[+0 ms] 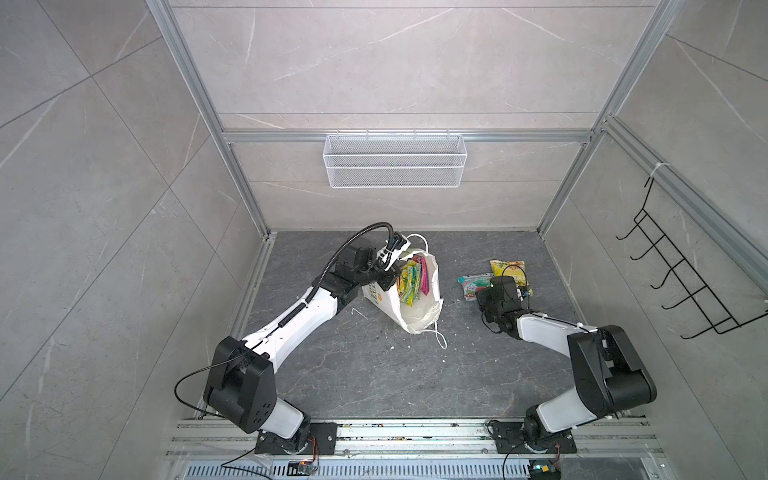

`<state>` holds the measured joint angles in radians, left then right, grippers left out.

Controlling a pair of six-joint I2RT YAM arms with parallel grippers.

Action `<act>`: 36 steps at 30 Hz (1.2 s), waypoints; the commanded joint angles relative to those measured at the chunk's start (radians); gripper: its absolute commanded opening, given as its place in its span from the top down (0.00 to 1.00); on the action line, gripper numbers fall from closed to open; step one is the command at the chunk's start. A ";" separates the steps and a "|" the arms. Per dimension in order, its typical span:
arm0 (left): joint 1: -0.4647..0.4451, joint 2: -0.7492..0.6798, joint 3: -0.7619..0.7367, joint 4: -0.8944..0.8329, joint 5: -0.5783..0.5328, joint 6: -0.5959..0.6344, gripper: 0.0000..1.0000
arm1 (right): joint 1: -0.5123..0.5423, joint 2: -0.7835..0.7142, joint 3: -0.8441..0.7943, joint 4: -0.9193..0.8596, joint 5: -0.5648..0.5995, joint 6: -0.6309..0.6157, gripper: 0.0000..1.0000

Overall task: Take the snacks out of the paper bag
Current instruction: 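Set the teal mint bag down beside the yellow chip packet and open the right gripper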

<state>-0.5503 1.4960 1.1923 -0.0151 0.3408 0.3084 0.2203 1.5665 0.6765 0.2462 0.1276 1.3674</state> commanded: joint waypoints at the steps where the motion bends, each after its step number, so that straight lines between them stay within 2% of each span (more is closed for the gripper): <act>1: -0.010 -0.019 -0.001 0.080 0.023 -0.009 1.00 | 0.024 0.051 -0.001 0.070 0.045 0.091 1.00; 8: -0.008 -0.026 0.001 0.071 0.022 -0.009 1.00 | 0.036 0.155 0.036 0.140 0.092 0.194 1.00; 17: -0.009 -0.031 0.000 0.062 0.015 0.000 1.00 | 0.047 0.201 0.043 0.173 0.207 0.300 1.00; 22: -0.009 -0.038 -0.004 0.052 0.009 0.006 1.00 | 0.044 0.193 0.048 0.164 0.244 0.296 1.00; 36: -0.009 -0.051 -0.019 0.055 -0.002 0.012 1.00 | -0.016 0.179 0.054 0.125 0.198 0.212 1.00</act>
<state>-0.5522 1.4914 1.1812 -0.0128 0.3382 0.3099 0.2157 1.7481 0.7185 0.4057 0.3214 1.6188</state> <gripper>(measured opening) 0.050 0.045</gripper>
